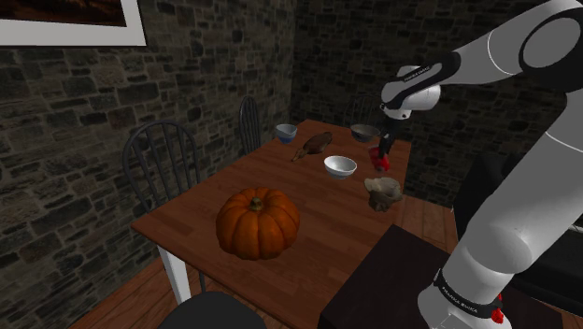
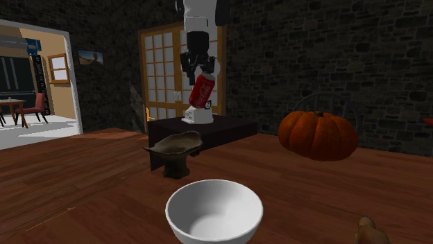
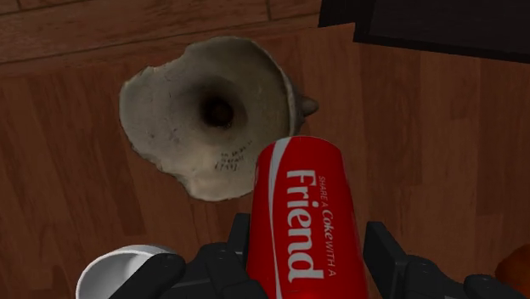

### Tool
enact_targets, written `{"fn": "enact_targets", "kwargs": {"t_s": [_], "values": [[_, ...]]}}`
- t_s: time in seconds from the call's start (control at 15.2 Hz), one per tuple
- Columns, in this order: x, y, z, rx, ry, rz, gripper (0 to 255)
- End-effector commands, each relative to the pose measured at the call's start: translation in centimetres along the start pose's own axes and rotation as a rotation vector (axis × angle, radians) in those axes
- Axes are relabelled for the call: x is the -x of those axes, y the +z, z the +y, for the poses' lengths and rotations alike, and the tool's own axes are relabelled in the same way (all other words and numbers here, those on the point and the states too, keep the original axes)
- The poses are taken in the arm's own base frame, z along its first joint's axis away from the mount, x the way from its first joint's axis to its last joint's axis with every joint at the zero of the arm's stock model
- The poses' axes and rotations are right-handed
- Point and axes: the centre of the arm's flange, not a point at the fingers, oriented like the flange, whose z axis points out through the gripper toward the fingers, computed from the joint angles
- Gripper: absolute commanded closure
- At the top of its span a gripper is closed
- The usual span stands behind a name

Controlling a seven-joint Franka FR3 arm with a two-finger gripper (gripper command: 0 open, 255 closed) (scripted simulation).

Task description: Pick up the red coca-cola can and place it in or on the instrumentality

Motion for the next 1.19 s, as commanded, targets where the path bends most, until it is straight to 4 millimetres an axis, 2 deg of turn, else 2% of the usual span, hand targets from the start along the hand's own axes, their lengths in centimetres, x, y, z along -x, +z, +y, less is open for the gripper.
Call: {"fn": "enact_targets", "kwargs": {"t_s": [0.0, 0.33, 1.12], "values": [[1.1, -0.1, 2.2, 0.001, -0.002, 0.000, 255], [3.5, -0.8, 8.6, 0.001, -0.002, 0.000, 255], [3.7, 5.5, 8.5, 0.001, -0.002, 0.000, 255]]}}
